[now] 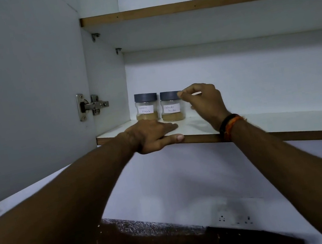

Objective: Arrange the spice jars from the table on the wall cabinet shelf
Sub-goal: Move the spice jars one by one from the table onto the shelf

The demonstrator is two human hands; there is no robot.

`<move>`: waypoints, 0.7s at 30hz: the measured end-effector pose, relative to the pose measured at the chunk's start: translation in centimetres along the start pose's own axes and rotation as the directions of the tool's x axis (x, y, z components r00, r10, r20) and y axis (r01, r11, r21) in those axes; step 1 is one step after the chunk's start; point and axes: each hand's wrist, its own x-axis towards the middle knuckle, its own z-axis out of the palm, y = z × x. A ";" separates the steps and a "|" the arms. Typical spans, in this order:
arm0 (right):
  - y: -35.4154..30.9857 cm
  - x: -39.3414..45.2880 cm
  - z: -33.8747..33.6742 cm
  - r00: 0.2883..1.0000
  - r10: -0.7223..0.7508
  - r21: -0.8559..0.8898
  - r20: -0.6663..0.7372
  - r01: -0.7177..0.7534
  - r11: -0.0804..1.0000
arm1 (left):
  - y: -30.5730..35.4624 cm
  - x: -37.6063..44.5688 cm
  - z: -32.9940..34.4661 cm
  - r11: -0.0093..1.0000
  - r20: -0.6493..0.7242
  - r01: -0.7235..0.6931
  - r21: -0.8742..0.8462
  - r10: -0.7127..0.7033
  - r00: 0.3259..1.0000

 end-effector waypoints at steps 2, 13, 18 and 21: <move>-1.1 -2.4 -0.4 0.997 -0.078 -0.059 0.006 0.078 0.995 | 0.0 0.1 -0.2 0.996 0.097 0.056 -0.066 -0.050 0.994; -3.8 -14.4 -3.1 0.968 -0.250 -0.209 -0.004 0.243 0.947 | 4.9 -3.3 -0.9 0.982 -0.114 0.101 -0.158 -0.120 0.986; -2.1 -20.5 -3.1 0.988 -0.147 -0.255 0.039 0.152 0.955 | 8.8 -6.1 1.2 0.987 -0.178 0.149 -0.061 -0.158 0.971; -0.4 -24.7 -2.7 0.995 -0.036 -0.282 0.093 0.061 0.957 | 10.9 -8.5 2.7 0.981 -0.164 0.116 -0.156 -0.142 0.976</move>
